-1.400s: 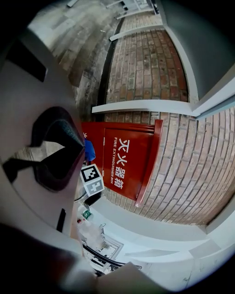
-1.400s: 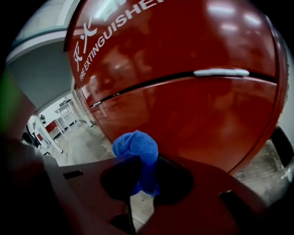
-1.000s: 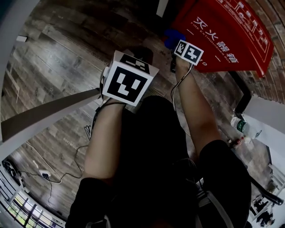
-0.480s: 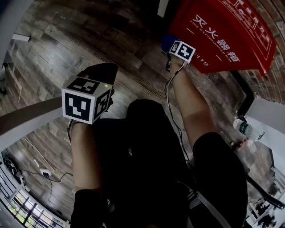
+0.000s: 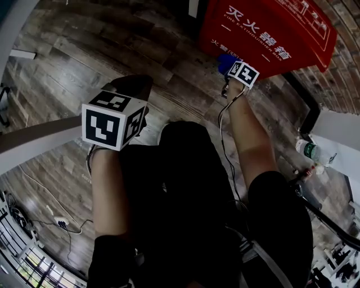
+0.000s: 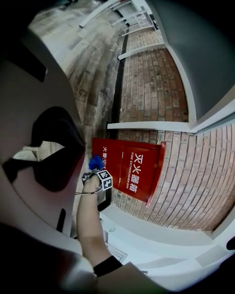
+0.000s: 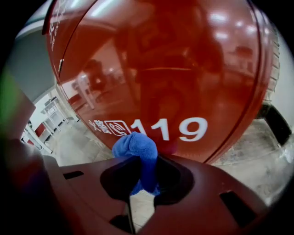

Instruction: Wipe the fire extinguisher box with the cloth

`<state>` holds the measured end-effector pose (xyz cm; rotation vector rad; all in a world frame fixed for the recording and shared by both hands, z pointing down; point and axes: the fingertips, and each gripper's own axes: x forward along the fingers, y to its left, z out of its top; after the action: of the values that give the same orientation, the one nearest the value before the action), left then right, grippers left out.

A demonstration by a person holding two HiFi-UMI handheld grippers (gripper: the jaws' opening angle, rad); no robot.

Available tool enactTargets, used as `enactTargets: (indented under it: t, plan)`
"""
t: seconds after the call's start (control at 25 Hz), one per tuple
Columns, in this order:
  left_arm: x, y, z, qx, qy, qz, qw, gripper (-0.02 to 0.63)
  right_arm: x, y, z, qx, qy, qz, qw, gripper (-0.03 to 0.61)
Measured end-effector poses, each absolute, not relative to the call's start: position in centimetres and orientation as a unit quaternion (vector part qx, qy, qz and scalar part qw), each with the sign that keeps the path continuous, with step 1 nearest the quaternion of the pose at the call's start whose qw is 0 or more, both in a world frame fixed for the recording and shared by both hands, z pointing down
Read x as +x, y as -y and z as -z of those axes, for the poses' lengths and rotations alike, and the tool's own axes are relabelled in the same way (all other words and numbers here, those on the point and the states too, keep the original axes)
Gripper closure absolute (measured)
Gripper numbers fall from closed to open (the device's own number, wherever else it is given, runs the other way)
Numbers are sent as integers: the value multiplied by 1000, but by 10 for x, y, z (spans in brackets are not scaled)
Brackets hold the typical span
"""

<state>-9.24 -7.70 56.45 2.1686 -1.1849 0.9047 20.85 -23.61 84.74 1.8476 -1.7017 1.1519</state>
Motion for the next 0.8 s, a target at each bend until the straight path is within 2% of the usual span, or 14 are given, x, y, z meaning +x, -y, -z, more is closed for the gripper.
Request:
enactTargets:
  t: [0.4, 0.6, 0.8]
  plan:
    - [-5, 90, -558, 843, 367, -322, 227, 606, 310, 169, -819, 705, 571, -374, 193, 494]
    - [55, 116, -565, 869, 324, -299, 224, 606, 298, 147, -769, 664, 656, -323, 157, 495]
    - [77, 153, -576, 870, 336, -256, 254, 606, 269, 123, -719, 634, 711, -274, 132, 495]
